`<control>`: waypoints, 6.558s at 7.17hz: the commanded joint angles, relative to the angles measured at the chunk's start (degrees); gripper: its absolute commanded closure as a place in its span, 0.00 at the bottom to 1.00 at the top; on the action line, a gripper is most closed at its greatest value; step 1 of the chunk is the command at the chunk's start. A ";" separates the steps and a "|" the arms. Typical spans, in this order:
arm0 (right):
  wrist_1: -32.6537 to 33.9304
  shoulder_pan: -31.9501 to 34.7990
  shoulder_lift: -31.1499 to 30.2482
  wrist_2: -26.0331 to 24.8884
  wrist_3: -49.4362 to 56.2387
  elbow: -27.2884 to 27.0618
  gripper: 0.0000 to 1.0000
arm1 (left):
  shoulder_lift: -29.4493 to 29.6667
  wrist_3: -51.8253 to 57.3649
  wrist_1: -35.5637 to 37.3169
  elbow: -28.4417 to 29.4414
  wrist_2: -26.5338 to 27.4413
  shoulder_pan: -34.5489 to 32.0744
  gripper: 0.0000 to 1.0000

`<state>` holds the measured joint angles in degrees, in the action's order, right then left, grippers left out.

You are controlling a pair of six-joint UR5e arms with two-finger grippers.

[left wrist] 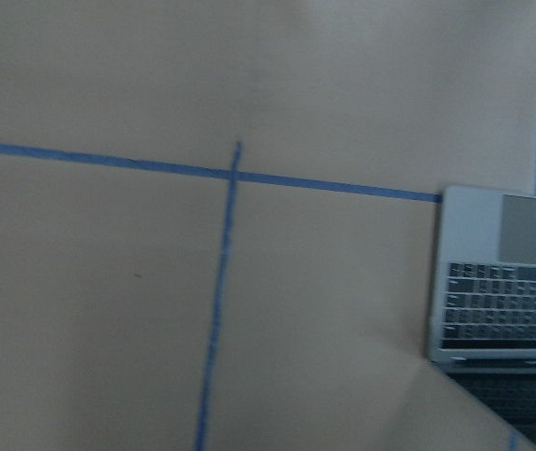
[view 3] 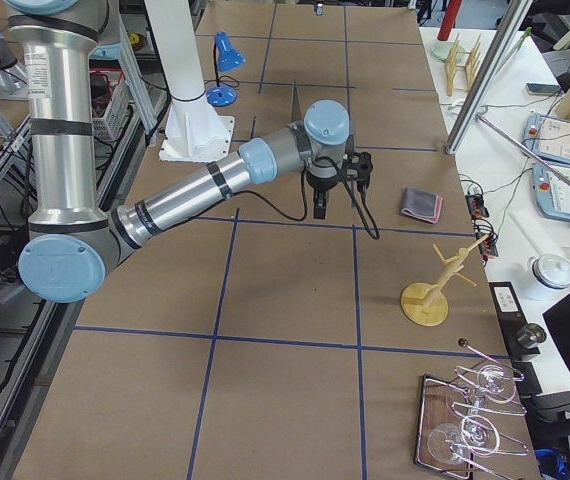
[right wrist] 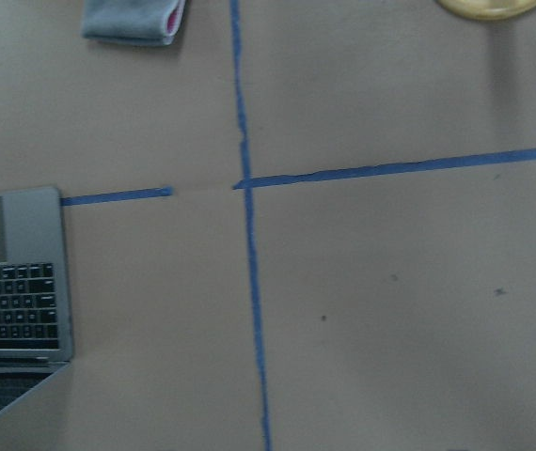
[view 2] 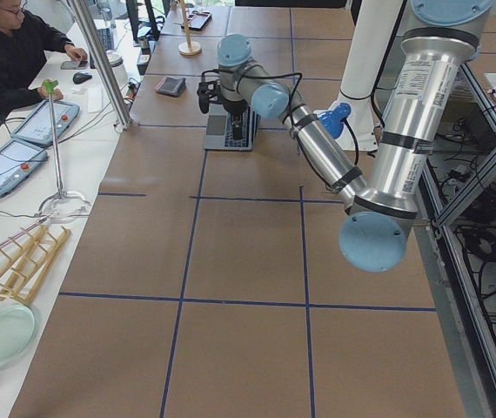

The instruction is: Close laptop

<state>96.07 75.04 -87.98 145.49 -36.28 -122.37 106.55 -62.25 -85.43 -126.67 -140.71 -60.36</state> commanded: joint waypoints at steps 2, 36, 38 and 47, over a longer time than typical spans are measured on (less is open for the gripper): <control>0.00 -19.07 11.55 -12.18 -31.55 -8.67 0.01 | 9.19 -17.43 -0.08 -2.34 12.33 17.92 0.01; -20.92 -33.74 33.84 -39.15 -38.08 28.67 0.98 | 27.83 -16.33 -30.66 54.42 34.45 23.53 1.00; -20.75 -33.21 33.75 -38.97 -38.08 27.62 0.97 | 27.92 -16.33 -30.76 54.51 34.45 23.45 1.00; -0.45 -7.51 6.30 -21.40 9.81 7.15 0.00 | -1.38 27.95 -16.00 28.15 11.87 -5.43 0.01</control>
<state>92.90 62.08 -75.87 123.02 -39.16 -113.34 111.38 -46.88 -103.86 -96.33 -128.17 -61.16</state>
